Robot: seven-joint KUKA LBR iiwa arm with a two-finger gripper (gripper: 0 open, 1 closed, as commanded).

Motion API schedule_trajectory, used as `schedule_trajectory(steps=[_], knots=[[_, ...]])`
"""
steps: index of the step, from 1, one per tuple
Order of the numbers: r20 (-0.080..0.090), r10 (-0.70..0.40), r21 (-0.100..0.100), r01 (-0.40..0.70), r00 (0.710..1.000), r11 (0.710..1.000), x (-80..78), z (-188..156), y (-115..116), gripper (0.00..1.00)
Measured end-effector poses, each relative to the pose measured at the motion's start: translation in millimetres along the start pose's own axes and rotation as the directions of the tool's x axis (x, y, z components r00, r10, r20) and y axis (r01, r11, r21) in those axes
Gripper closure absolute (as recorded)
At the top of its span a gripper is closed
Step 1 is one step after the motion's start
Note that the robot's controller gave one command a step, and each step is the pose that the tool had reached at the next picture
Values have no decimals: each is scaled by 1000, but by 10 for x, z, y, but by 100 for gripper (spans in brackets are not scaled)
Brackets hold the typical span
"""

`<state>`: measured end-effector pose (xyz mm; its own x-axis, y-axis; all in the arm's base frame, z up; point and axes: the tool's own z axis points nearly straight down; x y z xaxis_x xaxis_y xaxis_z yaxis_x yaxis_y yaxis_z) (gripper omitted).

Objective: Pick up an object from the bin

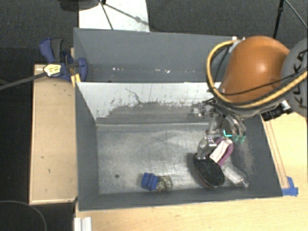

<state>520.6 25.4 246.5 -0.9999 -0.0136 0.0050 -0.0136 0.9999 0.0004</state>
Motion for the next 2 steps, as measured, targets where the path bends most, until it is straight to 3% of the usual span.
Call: schedule_trajectory(steps=[1, 2], knots=[[-1, -205, 0, 205, 979, 979, 384, 1527, -403, 0], [3, -267, 4, 267, 964, 964, 245, 1654, -1154, 0]])
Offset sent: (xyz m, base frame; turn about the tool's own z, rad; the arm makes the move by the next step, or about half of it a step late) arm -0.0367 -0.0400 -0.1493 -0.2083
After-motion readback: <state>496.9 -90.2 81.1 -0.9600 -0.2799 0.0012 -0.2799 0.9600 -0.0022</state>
